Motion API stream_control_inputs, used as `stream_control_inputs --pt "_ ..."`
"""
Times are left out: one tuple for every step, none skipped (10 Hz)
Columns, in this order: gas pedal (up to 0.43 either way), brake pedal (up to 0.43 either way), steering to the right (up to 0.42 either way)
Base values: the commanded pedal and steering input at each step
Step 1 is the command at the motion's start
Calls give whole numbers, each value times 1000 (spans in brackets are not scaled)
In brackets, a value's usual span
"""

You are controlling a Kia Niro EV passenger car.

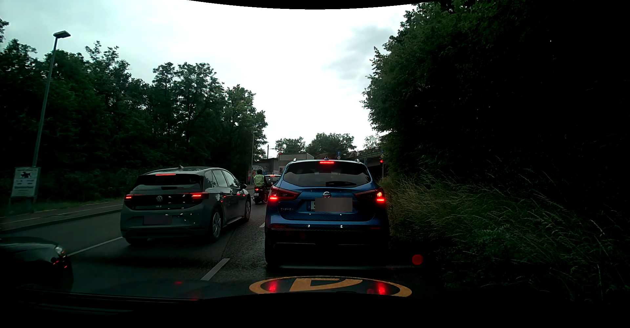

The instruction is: Follow the waypoints while adhering to traffic rules and regulations

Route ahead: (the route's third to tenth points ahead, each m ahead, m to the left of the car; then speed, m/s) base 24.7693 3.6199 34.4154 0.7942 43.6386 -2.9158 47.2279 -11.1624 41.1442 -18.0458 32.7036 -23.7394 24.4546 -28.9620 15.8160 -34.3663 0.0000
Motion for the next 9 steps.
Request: stream_control_inputs --pt "0 268 -7" --pt "0 268 -7" --pt "0 268 -8" --pt "0 268 -10" --pt "0 268 -10" --pt "0 274 -11" --pt "0 274 -11" --pt "0 268 -11" --pt "0 268 -11"
